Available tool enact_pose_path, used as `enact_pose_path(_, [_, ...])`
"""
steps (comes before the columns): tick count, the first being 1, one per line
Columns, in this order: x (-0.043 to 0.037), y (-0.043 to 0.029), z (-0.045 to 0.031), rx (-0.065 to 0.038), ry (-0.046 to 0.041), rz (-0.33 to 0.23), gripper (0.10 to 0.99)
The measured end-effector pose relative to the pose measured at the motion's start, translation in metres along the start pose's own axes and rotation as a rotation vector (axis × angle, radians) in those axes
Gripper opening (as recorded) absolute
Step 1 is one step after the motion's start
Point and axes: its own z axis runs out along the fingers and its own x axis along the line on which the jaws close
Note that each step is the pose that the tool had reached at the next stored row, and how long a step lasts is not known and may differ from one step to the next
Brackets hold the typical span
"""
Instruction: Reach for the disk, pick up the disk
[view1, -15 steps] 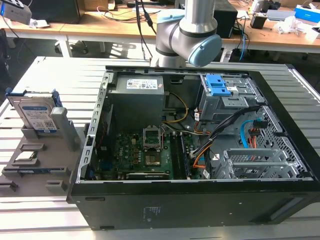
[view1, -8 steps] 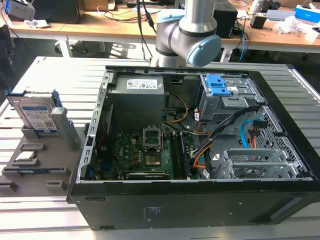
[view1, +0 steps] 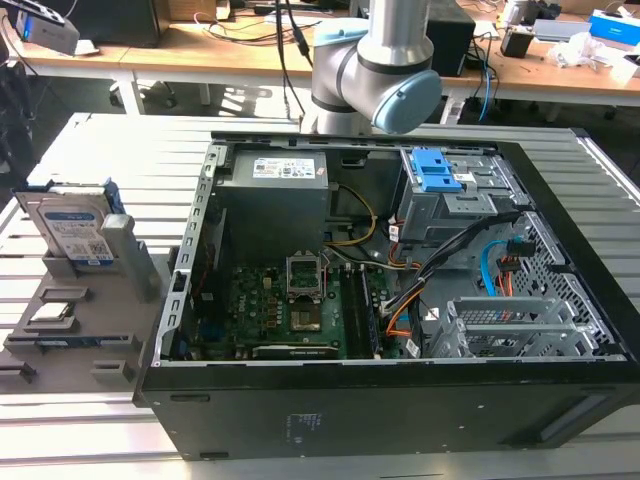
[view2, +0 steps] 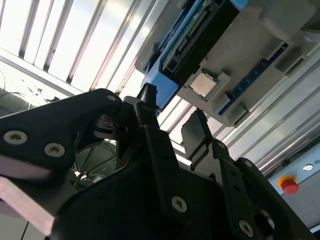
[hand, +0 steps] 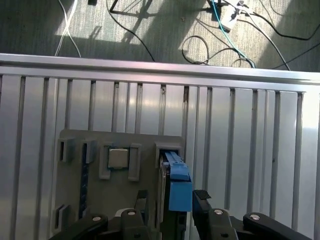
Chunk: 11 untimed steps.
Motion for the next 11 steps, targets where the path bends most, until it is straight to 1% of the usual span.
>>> enact_pose_path(10, [0.0001,-0.0028,0.0190,0.000,0.0000,0.002,0.482])
enact_pose_path(11, [-0.0001,-0.0036,0.0222,0.000,-0.0001,0.002,0.482])
